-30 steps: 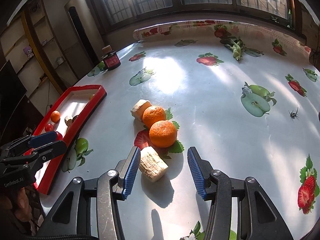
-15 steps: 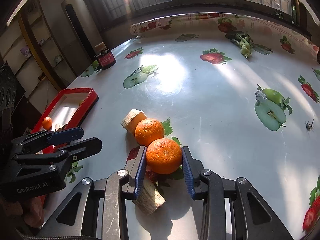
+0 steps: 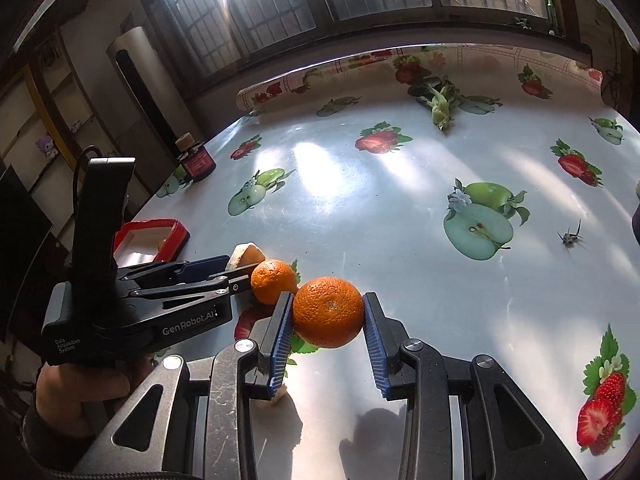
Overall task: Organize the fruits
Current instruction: 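Grip a mandarin orange with the right tool while the left tool grips a beige block, then carry the beige block with the left tool while the right tool carries the orange over the tray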
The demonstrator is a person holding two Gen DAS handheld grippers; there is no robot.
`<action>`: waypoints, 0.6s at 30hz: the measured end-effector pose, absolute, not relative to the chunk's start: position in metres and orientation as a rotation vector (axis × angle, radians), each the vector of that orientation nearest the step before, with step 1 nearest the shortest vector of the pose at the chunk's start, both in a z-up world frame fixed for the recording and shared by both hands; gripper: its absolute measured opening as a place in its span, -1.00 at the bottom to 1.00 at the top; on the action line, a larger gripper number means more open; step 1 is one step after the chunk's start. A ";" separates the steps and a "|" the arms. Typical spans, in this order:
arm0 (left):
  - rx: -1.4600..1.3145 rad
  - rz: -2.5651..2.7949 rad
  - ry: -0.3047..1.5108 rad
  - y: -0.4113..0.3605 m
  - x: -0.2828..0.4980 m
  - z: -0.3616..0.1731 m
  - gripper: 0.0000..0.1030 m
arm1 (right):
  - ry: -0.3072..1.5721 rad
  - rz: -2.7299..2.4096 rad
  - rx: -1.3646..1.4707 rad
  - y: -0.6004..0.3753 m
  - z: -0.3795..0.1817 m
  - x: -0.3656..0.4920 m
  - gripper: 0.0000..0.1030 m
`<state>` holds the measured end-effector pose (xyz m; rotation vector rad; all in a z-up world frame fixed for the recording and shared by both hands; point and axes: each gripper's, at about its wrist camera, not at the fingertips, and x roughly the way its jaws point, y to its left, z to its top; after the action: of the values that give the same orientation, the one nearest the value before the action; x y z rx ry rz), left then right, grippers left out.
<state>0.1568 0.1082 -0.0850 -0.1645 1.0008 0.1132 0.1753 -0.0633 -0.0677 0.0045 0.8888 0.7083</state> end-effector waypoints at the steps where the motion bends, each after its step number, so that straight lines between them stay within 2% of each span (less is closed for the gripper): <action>1: -0.169 0.109 1.000 0.108 0.155 -0.084 -0.50 | 0.887 0.709 0.005 -0.064 -0.067 0.175 -0.32; 18: -0.186 0.200 0.899 0.121 0.080 -0.048 -0.50 | 0.845 0.762 -0.026 -0.046 -0.048 0.145 -0.32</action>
<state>0.0801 0.1212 -0.0475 -0.1862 0.8990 0.1999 0.1454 -0.0457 -0.0480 -0.0255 0.8445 0.7615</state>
